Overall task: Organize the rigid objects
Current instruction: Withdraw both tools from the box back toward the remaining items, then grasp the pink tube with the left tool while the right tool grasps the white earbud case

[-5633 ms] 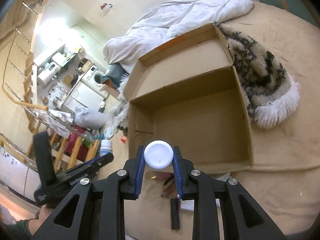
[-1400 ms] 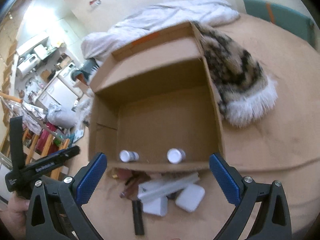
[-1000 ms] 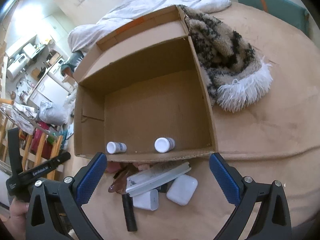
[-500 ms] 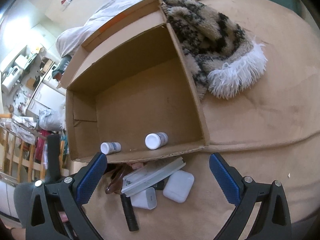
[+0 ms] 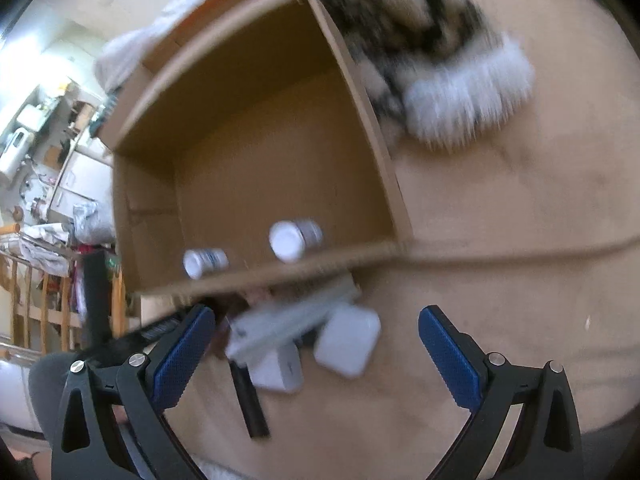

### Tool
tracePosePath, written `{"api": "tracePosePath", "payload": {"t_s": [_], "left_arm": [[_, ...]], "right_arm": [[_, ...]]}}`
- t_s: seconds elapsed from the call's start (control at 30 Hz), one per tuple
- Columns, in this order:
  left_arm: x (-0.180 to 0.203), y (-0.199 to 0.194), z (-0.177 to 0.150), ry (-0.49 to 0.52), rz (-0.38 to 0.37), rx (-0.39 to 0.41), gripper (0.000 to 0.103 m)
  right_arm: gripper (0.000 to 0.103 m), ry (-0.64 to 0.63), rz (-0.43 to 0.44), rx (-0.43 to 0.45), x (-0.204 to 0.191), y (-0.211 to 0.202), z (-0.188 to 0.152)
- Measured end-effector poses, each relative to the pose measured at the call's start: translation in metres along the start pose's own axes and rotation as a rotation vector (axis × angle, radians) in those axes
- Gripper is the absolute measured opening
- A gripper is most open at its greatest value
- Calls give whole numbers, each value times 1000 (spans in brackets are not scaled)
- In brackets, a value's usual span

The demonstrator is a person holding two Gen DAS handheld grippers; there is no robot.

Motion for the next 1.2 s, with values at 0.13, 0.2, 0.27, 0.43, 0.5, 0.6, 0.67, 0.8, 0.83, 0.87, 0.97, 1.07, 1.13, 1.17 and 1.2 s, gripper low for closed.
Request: {"api": "tracePosePath", "payload": {"t_s": [0.13, 0.2, 0.27, 0.43, 0.5, 0.6, 0.67, 0.8, 0.83, 0.87, 0.97, 1.07, 1.13, 1.17, 1.2], "left_arm": [[-7, -17, -1, 30, 27, 9, 59], [-9, -22, -1, 38, 37, 3, 59], [-8, -27, 0, 47, 38, 4, 59], [-8, -23, -1, 45, 38, 18, 59], [-11, -22, -3, 40, 40, 23, 59], [-10, -20, -4, 36, 44, 31, 59], [-9, -17, -3, 36, 40, 35, 59], [-15, -19, -6, 47, 29, 51, 59], [-18, -20, -9, 48, 26, 53, 59], [-22, -21, -9, 47, 21, 54, 59], [-27, -31, -13, 35, -4, 52, 59], [-28, -40, -15, 36, -7, 62, 59], [-31, -47, -15, 40, -8, 76, 59], [-32, -51, -15, 43, -4, 89, 59], [-31, -55, -17, 43, -2, 97, 59]], "right_arm": [[75, 2, -21, -117, 3, 26, -11], [60, -21, -44, -173, -1, 40, -16], [58, -62, -73, -201, -6, 50, -19], [58, -107, -124, -238, -10, 70, -21], [54, -114, -141, -234, -10, 72, -21], [45, -129, -152, -221, -9, 71, -19], [45, -129, -146, -212, -8, 69, -20], [44, -147, -148, -197, -10, 59, -24], [44, -139, -143, -194, -12, 56, -26], [44, -136, -145, -191, -14, 53, -29], [44, -177, -203, -165, -20, 38, -29], [44, -179, -202, -146, -25, 28, -27], [44, -171, -193, -132, -27, 20, -27], [44, -164, -182, -123, -28, 16, -27], [44, -163, -177, -117, -29, 12, -27]]}}
Point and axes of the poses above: each gripper's, at about its wrist camera, not at the fingertips, and y roughly the way its jaws point, x to its right, z to its top, the point moved 7 cm from there along y, roughly the way its jaws point, and after that the axes turned 12 degrees about -y, right-handed, at the moved point
